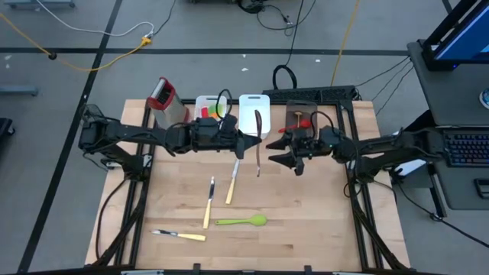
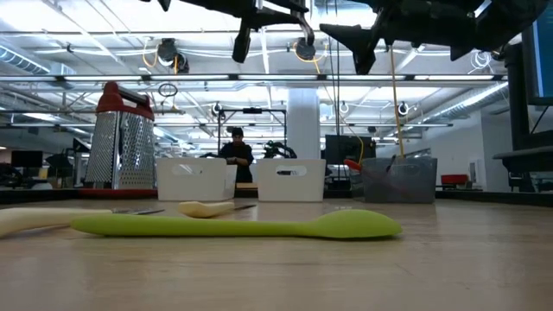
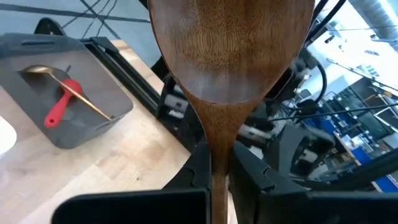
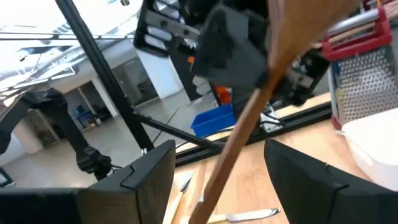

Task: Pick & Place Kitchen Items
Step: Put the brown serving spoon into the black bin

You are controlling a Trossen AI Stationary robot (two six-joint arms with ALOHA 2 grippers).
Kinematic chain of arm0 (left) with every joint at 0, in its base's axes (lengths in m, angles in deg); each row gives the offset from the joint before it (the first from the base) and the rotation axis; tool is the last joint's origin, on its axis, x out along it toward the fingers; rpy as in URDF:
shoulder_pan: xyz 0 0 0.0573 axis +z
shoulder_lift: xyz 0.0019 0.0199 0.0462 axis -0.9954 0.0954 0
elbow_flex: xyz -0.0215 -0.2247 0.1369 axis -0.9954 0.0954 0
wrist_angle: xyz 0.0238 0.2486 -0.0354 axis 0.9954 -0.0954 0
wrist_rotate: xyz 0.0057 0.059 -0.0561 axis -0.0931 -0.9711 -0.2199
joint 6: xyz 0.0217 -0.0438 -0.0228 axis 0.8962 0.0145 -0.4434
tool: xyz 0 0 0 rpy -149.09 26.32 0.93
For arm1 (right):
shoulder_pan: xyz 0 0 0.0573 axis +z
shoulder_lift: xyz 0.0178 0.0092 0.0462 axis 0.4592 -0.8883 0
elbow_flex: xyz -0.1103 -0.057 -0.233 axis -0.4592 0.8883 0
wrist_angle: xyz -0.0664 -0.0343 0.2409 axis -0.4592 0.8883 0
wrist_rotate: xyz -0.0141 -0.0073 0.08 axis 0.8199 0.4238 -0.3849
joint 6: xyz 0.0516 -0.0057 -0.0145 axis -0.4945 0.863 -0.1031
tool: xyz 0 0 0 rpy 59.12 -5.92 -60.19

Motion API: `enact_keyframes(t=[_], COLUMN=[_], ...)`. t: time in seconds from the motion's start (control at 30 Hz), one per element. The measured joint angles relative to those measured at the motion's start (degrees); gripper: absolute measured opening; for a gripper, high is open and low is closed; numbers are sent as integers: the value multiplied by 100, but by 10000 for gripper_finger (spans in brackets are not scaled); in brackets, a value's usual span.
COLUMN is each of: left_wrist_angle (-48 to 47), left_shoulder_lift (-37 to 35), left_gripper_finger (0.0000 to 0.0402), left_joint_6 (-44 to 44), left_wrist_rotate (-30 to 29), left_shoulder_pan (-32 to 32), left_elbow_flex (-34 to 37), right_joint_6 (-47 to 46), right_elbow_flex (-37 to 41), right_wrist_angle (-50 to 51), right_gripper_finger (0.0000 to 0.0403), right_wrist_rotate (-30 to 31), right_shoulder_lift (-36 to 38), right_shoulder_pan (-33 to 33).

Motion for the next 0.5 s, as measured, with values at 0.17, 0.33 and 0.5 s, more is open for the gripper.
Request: enact_keyframes(t=[0.17,0.33,0.5], left_wrist_angle=[48,51,18], left_shoulder_lift=[-4,-4,-4], left_gripper_finger=[17,17,17], left_joint_6=[-25,-40,-40], left_wrist_rotate=[-12,-12,-13], left_shoulder_pan=[0,-4,-8], left_elbow_flex=[0,2,2], right_joint_6=[-46,-47,-46], right_elbow_flex=[-219,-430,-663], right_wrist_angle=[8,22,15], right_gripper_finger=[248,252,252], right_wrist_rotate=[171,245,280], right_shoulder_lift=[-305,-705,-998], right_shoulder_pan=[36,41,41])
